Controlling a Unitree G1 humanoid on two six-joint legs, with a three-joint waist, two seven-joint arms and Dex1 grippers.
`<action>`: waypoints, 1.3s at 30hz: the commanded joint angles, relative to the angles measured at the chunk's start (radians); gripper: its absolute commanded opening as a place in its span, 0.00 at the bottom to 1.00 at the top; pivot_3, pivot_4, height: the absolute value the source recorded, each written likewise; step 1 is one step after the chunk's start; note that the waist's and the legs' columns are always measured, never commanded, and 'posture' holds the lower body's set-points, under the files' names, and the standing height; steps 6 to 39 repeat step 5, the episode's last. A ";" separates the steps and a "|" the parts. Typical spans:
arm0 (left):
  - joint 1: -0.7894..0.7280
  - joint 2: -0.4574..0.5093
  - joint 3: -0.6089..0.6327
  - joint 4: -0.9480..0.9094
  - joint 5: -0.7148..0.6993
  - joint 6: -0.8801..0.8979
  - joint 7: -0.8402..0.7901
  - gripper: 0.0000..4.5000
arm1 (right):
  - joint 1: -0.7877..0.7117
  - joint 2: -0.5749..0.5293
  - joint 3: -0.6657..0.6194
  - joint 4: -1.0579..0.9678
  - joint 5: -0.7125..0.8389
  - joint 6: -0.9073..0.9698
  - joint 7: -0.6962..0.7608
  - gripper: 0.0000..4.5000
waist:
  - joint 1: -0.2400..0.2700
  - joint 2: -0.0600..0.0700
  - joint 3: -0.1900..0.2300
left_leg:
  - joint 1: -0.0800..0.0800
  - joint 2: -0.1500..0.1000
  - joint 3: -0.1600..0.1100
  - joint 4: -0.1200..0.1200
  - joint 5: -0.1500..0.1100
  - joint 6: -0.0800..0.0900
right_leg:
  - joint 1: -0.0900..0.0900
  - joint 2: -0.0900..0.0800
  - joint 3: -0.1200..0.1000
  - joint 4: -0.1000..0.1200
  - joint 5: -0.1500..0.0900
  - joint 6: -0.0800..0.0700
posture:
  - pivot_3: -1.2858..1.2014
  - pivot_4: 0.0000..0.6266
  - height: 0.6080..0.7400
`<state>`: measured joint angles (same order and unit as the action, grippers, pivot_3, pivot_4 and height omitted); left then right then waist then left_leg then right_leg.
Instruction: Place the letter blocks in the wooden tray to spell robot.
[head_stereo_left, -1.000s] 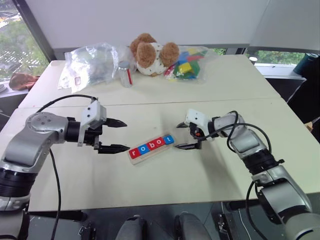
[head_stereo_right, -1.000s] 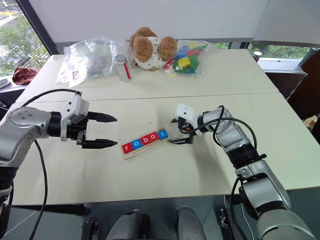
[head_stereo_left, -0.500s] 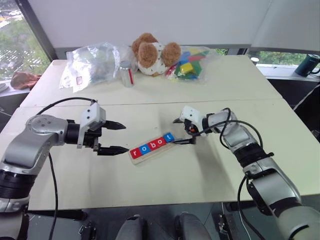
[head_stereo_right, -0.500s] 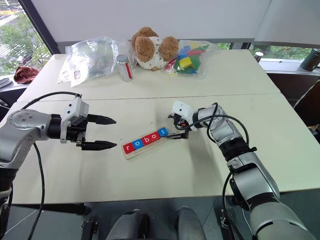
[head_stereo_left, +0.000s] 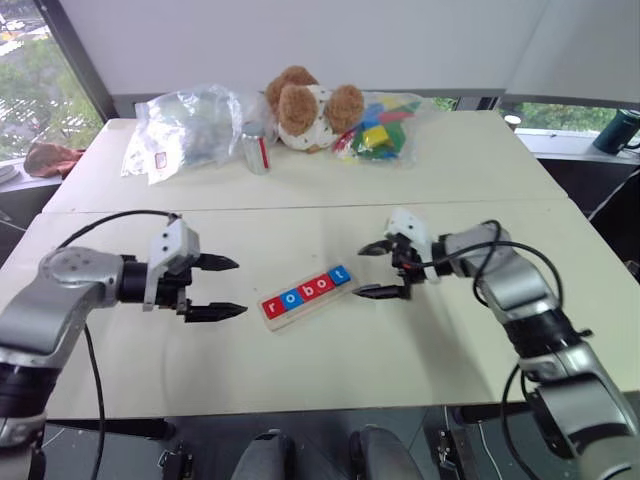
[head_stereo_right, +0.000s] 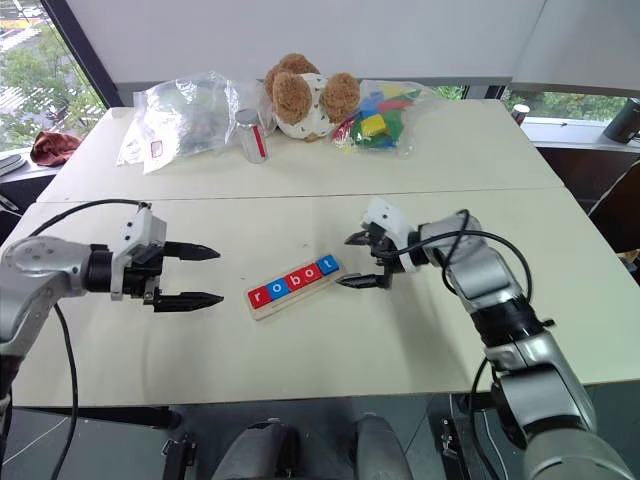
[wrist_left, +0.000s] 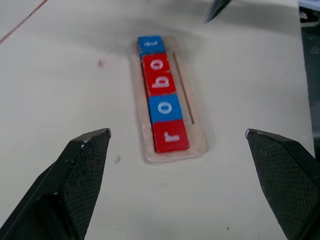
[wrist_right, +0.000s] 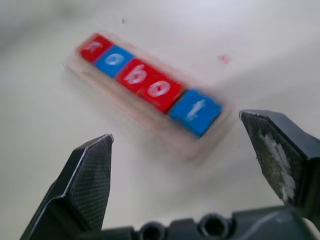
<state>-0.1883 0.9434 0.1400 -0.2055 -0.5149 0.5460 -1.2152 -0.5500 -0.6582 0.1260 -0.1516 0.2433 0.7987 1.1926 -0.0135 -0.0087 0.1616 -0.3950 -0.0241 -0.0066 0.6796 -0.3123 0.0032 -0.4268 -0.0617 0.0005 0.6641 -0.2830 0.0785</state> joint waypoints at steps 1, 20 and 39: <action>0.141 -0.007 0.092 -0.052 -0.009 0.010 0.051 1.00 | 0.115 -0.004 -0.108 -0.268 0.107 0.219 -0.118 0.98 | -0.002 0.000 0.000 | 0.000 0.000 0.000 -0.001 0.000 0.000 | 0.000 0.000 0.000 0.000 0.000 0.000 | 0.52 0.24 1.00; 0.208 -0.041 0.142 -0.077 -0.030 0.048 0.130 1.00 | 0.275 0.000 -0.163 -0.370 0.089 0.263 -0.273 0.98 | 0.005 0.000 0.000 | 0.002 0.000 0.000 0.000 0.000 0.000 | 0.003 -0.001 0.000 -0.001 0.000 0.000 | 0.52 0.24 1.00; 0.208 -0.041 0.142 -0.077 -0.030 0.048 0.130 1.00 | 0.275 0.000 -0.163 -0.370 0.089 0.263 -0.273 0.98 | 0.005 0.000 0.000 | 0.002 0.000 0.000 0.000 0.000 0.000 | 0.003 -0.001 0.000 -0.001 0.000 0.000 | 0.52 0.24 1.00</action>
